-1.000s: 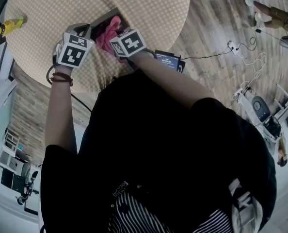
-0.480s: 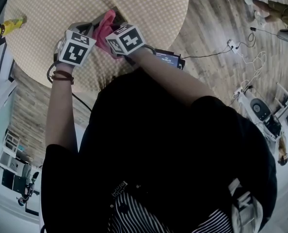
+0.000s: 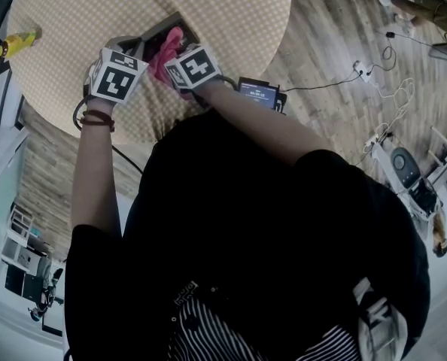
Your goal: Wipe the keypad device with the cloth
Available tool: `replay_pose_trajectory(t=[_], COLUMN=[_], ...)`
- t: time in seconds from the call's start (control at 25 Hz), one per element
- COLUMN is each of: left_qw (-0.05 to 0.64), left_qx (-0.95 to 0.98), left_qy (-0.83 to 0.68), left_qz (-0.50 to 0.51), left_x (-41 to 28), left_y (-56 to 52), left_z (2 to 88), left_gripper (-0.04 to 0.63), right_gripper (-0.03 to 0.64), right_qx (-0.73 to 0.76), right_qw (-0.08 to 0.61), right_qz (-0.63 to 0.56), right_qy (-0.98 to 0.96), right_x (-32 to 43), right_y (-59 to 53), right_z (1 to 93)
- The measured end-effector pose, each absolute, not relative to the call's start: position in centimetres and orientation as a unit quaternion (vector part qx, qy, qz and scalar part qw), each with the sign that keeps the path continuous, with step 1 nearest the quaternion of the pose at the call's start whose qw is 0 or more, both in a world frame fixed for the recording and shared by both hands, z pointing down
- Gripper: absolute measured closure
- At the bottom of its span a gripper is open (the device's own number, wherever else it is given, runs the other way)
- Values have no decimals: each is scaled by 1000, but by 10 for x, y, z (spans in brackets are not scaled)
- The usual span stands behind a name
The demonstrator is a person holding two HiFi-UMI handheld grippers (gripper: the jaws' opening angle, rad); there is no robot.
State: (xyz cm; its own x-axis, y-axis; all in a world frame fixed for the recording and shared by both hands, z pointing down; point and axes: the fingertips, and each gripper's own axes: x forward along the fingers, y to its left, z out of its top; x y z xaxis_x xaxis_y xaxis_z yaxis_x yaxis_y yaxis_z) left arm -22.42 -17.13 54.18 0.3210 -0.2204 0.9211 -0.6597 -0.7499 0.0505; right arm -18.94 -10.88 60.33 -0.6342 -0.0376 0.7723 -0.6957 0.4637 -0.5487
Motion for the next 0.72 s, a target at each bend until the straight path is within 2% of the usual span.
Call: replay_pose_trajectory(t=[0.2,0.72], left_qw=[214,219], left_qx=[779,782], left_qy=[-286,-286], left_qz=[516,508], left_x=[-228,-230], left_y=[-174,-172], left_z=[543,542], left_gripper=[597,597], right_gripper=[552,552], right_qx=[218,223], right_qw=[306,360], right_qz=[453,494], right_qy=[-809,-759], right_x=[-225,-202], right_y=[-139,-103], right_z=[564,608])
